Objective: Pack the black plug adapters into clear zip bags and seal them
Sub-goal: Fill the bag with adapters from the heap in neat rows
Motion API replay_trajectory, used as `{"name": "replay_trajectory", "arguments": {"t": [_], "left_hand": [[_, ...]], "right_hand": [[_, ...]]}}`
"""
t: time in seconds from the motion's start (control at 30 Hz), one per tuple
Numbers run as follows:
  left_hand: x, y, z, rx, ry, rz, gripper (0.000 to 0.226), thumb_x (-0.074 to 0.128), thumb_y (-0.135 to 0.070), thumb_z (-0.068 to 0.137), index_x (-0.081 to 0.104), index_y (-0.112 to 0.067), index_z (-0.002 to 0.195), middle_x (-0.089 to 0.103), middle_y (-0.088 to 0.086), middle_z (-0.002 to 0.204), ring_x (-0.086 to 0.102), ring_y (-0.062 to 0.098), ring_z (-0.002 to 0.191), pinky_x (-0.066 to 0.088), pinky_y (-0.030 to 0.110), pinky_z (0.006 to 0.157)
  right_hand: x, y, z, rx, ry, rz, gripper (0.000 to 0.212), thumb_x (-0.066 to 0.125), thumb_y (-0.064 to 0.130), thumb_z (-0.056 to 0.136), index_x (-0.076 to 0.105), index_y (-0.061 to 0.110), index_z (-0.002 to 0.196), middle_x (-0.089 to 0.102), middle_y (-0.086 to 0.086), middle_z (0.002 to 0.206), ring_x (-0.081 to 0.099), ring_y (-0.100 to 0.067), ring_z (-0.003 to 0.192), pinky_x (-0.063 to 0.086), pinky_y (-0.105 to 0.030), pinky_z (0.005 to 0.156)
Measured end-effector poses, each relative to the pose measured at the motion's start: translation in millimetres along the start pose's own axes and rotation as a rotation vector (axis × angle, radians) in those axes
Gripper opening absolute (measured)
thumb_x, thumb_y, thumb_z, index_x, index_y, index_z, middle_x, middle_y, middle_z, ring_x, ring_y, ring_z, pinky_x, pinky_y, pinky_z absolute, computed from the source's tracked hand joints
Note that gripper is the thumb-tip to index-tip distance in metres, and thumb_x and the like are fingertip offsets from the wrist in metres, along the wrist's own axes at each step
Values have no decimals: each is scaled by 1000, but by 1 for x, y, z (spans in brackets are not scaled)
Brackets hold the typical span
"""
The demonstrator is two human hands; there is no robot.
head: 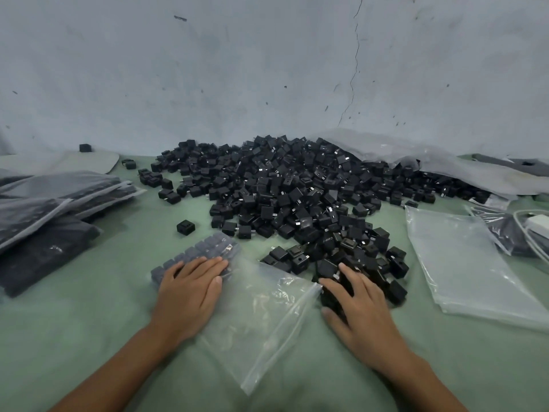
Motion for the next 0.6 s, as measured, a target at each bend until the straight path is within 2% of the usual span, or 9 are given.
{"name": "replay_trajectory", "arguments": {"t": [0.13, 0.27, 0.37, 0.47, 0.53, 0.6], "left_hand": [[1, 2, -1, -11, 4, 2, 56, 21, -43, 97, 63, -30, 133, 60, -13, 137, 51, 12, 131, 32, 43, 112], [3, 1, 0, -6, 15, 20, 58, 19, -44, 98, 61, -31, 136, 58, -13, 139, 49, 11, 133, 30, 41, 113], [0, 0, 0, -7, -3, 11, 58, 20, -42, 97, 63, -29, 133, 59, -12, 137, 51, 12, 132, 31, 42, 112], [-1, -2, -1, 2, -11, 6, 57, 22, -41, 97, 64, -28, 132, 61, -11, 136, 52, 13, 131, 32, 43, 111], [-1, -2, -1, 4, -14, 0, 56, 23, -40, 97, 65, -27, 131, 61, -11, 135, 53, 13, 130, 34, 43, 110], [0, -2, -1, 7, -14, 6, 55, 24, -40, 97, 65, -27, 131, 62, -10, 134, 54, 14, 129, 35, 44, 110]], "right_hand": [[1, -19, 21, 86, -14, -52, 38, 61, 42, 94, 59, 32, 130, 45, -8, 149, 39, -33, 135, 33, -47, 110], [3, -24, 24, 83, -51, -83, 41, 63, 52, 88, 61, 30, 123, 48, -9, 144, 40, -33, 132, 35, -50, 108], [1, -25, 29, 146, -94, -117, 47, 69, 59, 81, 67, 25, 114, 53, -8, 137, 43, -34, 127, 37, -52, 107], [-5, -10, 39, 141, -158, -115, 40, 77, 49, 78, 72, 20, 105, 59, -9, 127, 48, -35, 118, 39, -51, 102], [-13, -3, 43, 136, -232, -28, 28, 74, 42, 84, 73, 20, 102, 61, -5, 118, 47, -28, 113, 38, -47, 100], [-21, -12, 46, 241, -236, 248, 22, 62, 42, 93, 70, 25, 106, 61, 6, 110, 46, -15, 109, 41, -41, 98]]}}
Point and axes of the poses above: each hand's wrist, its own z-axis towards the middle knuckle, its own x-axis out of the palm, y = z × x, the point moved 9 cm from there along z, towards the middle knuckle
